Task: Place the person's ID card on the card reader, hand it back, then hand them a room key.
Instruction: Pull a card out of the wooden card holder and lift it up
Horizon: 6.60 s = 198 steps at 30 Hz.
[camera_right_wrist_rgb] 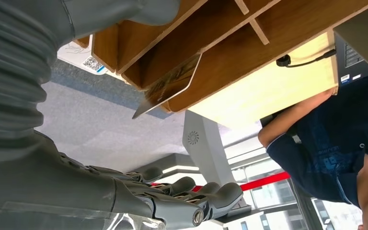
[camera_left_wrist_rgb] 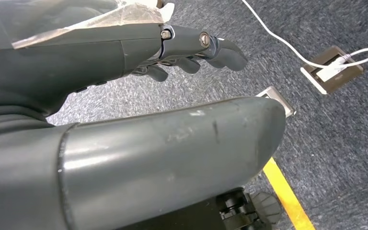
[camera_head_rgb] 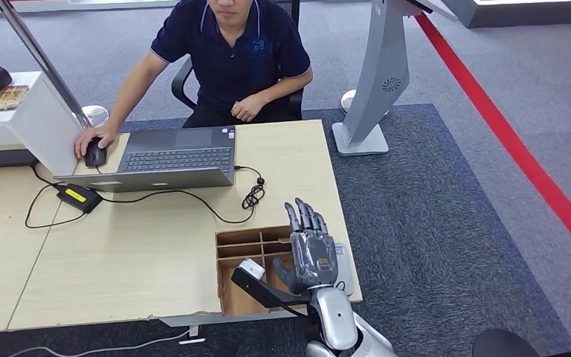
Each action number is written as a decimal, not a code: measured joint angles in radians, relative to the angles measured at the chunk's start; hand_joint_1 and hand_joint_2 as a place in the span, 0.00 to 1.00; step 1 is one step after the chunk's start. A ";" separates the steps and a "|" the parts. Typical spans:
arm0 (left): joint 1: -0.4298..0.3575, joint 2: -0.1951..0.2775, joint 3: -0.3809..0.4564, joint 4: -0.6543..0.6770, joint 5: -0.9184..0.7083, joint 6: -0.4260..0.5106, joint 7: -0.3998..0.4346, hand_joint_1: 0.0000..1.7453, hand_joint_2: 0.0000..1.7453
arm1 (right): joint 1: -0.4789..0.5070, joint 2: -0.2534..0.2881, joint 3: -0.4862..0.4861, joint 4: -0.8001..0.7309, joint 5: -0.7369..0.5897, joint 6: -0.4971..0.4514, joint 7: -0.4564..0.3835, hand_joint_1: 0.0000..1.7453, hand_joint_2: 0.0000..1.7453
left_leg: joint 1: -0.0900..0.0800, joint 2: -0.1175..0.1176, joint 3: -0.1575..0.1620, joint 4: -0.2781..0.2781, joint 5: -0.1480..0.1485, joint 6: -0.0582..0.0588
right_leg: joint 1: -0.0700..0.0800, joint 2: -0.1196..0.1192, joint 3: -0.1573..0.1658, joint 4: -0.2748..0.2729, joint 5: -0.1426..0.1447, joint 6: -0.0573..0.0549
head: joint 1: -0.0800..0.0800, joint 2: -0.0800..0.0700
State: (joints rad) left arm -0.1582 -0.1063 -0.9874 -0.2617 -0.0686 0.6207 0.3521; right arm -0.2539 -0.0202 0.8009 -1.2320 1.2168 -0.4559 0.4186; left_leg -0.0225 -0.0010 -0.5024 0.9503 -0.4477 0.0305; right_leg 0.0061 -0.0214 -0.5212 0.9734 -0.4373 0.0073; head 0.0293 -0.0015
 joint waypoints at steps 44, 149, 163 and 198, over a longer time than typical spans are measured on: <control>0.000 0.000 0.000 0.000 -0.034 0.000 0.000 0.00 0.00 | 0.000 -0.025 -0.007 -0.001 0.062 -0.006 0.053 0.00 1.00 | 0.000 0.000 0.000 0.000 0.000 0.000 | 0.000 0.000 0.000 0.000 0.000 0.000 | 0.000 0.000; 0.000 0.001 0.000 0.000 -0.050 0.000 0.000 0.00 0.00 | -0.019 -0.024 -0.007 0.025 0.035 0.011 0.052 0.26 1.00 | 0.000 0.000 0.000 0.000 0.000 0.000 | 0.000 0.000 0.000 0.000 0.000 0.000 | 0.000 0.000; 0.000 0.001 0.000 0.000 -0.051 0.000 0.000 0.00 0.00 | -0.019 -0.024 -0.007 0.026 0.034 0.011 0.052 0.37 1.00 | 0.000 0.000 -0.001 0.000 0.000 0.000 | 0.000 0.000 0.000 0.000 0.000 0.000 | 0.000 0.000; 0.000 0.001 0.000 0.000 -0.054 0.000 -0.001 0.00 0.00 | -0.019 -0.023 -0.006 0.040 0.021 0.011 0.045 1.00 1.00 | 0.000 0.000 -0.001 0.000 0.000 0.000 | 0.000 0.000 -0.001 0.000 0.000 0.000 | 0.000 0.000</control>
State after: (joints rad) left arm -0.1586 -0.1053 -0.9873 -0.2617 -0.1221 0.6207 0.3513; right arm -0.2727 -0.0428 0.7949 -1.1920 1.2374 -0.4444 0.4635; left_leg -0.0225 -0.0009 -0.5031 0.9503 -0.4477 0.0305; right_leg 0.0061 -0.0214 -0.5219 0.9733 -0.4372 0.0073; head 0.0292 -0.0015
